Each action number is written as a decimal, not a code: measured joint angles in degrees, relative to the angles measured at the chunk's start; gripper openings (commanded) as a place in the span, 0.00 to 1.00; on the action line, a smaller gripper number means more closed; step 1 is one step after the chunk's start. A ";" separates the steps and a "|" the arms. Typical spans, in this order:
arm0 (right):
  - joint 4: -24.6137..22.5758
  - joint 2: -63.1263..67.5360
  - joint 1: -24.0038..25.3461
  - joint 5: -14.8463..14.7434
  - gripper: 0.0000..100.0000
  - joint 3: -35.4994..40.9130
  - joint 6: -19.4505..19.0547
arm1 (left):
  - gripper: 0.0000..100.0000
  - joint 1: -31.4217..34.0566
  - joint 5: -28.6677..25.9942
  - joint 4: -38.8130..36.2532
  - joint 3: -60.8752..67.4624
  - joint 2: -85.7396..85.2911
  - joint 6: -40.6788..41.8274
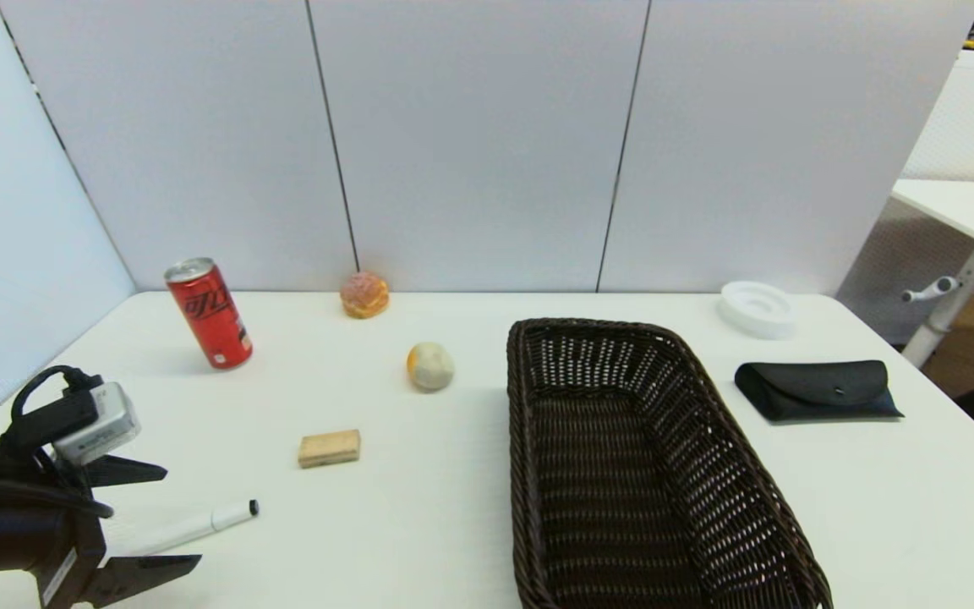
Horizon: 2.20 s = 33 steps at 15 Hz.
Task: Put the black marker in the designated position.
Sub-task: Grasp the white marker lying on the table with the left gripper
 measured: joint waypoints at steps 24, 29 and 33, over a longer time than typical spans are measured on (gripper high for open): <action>-0.02 0.00 0.00 0.02 1.00 0.00 0.00 | 1.00 6.90 -7.83 7.96 -1.85 10.80 20.31; 0.00 0.00 0.00 0.02 1.00 0.00 0.00 | 1.00 7.31 -7.80 7.90 -2.49 12.09 20.59; -0.02 0.00 0.00 0.02 1.00 0.00 0.00 | 1.00 7.51 -7.79 7.90 -2.56 12.70 20.55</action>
